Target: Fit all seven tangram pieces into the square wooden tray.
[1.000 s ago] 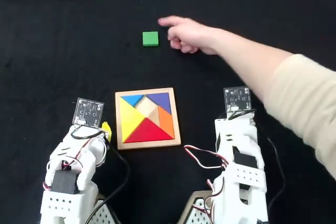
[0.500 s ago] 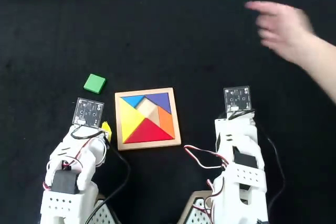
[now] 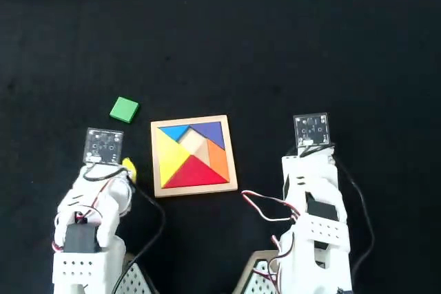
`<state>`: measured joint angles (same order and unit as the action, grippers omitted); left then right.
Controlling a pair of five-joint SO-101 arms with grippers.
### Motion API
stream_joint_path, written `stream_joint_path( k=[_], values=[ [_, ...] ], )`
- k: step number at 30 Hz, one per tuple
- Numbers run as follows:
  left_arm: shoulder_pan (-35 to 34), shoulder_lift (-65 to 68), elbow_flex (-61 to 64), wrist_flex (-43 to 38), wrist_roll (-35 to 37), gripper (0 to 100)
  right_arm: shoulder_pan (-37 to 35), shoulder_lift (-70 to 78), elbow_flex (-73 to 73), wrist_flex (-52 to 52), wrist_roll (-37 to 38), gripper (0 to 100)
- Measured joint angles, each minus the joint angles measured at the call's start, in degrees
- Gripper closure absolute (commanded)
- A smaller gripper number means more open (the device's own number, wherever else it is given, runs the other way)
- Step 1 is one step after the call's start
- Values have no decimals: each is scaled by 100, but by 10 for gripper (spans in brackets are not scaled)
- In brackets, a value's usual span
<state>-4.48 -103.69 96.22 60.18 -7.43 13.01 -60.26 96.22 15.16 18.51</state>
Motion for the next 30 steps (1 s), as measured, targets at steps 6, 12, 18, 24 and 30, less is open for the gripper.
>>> stream_joint_path(
  k=[6, 12, 18, 24, 30],
  values=[
    [-369, 0, 0, 0, 0, 902, 0, 0, 0, 0, 0, 987],
    [-888, 0, 0, 0, 0, 902, 0, 0, 0, 0, 0, 987],
    [-1108, 0, 0, 0, 0, 905, 0, 0, 0, 0, 0, 987],
    [-1108, 0, 0, 0, -9, 902, 0, 0, 0, 0, 0, 987],
    [-1415, 0, 0, 88, -9, 904, 0, -53, 0, 123, 0, 987]
  ],
)
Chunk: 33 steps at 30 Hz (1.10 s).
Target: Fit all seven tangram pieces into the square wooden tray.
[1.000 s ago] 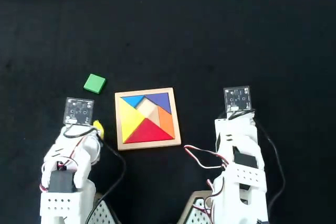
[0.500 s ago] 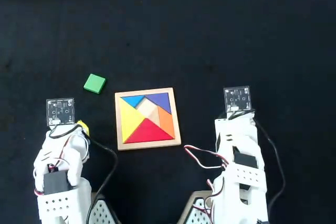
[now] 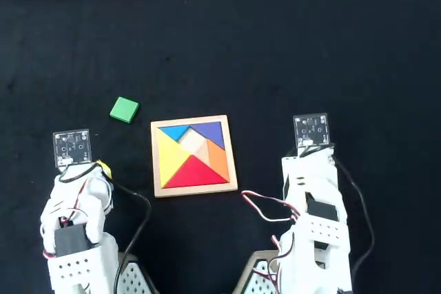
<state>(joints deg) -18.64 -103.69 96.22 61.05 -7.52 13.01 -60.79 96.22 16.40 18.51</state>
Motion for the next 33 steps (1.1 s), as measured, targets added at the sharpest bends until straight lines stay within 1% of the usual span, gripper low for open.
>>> stream_joint_path(
  k=[12, 17, 20, 23, 27, 30, 33],
  values=[
    [-70, 0, -18, 0, 0, 905, 0, 0, 0, 0, 0, 987],
    [-70, 0, -18, 273, 0, 905, -9, 0, 0, 0, 0, 987],
    [-70, 0, -26, 273, 0, 905, -352, 0, 0, 0, 0, 987],
    [-70, 0, -26, -62, 0, 902, -589, 0, 0, 0, 0, 987],
    [-70, 0, -26, -782, 0, 902, -607, 0, 0, 0, 0, 987],
    [-18, 0, -123, -941, 0, 899, -607, 0, 0, 0, 0, 987],
    [202, 9, -615, -862, 0, 861, -607, 0, 0, 0, 0, 987]
  ],
)
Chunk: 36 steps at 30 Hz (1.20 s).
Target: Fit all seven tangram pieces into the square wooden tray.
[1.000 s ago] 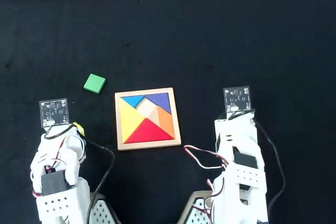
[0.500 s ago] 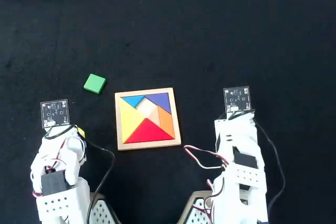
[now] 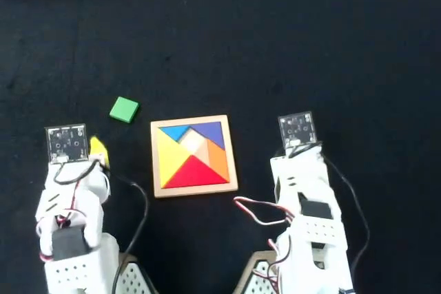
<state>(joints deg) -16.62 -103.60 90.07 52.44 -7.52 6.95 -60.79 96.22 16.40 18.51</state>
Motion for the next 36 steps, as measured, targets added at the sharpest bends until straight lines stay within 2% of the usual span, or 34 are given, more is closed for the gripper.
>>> stream_joint_path(
  k=[6, 12, 14, 17, 20, 25, 29, 36],
  values=[
    [396, 695, -2048, 800, 0, 855, -70, 0, 0, 0, 0, 987],
    [976, 2804, -4123, 1820, 0, 852, -844, 0, 0, 0, 0, 987],
    [1116, 3587, -4835, 2154, -79, 851, -835, 0, 0, 0, 0, 987],
    [1248, 4756, -5644, 2541, -651, 851, -651, 0, 0, 0, 0, 987],
    [1257, 5864, -6057, 2681, -1108, 820, -527, 0, 0, 0, 0, 987],
    [976, 7429, -6752, 2778, -1108, 689, -466, 0, 0, 0, 0, 987],
    [642, 8492, -7534, 3095, -1116, 683, -457, 0, 0, 0, 0, 987],
    [580, 10330, -9011, 3147, -1547, 685, -457, 0, 0, 0, 0, 987]
  ],
)
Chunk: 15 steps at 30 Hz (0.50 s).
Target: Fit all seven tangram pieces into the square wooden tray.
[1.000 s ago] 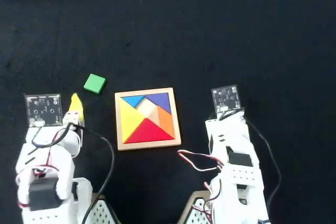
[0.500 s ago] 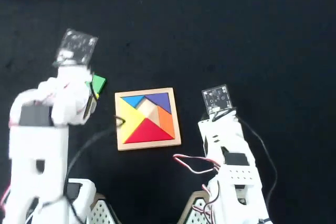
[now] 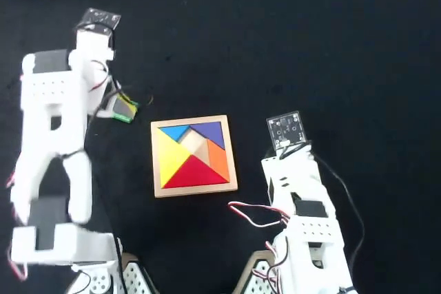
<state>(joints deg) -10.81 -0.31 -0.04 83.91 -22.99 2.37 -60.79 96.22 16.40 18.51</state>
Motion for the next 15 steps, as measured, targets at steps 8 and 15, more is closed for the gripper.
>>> stream_joint_path(
  k=[8, 15],
  values=[
    [0, 2163, -1011, -431, -79, 687, 0, 0, 0, 0, 0, 987],
    [0, 3095, -1029, -1187, -79, 687, 0, 0, 0, 0, 0, 987]
  ],
)
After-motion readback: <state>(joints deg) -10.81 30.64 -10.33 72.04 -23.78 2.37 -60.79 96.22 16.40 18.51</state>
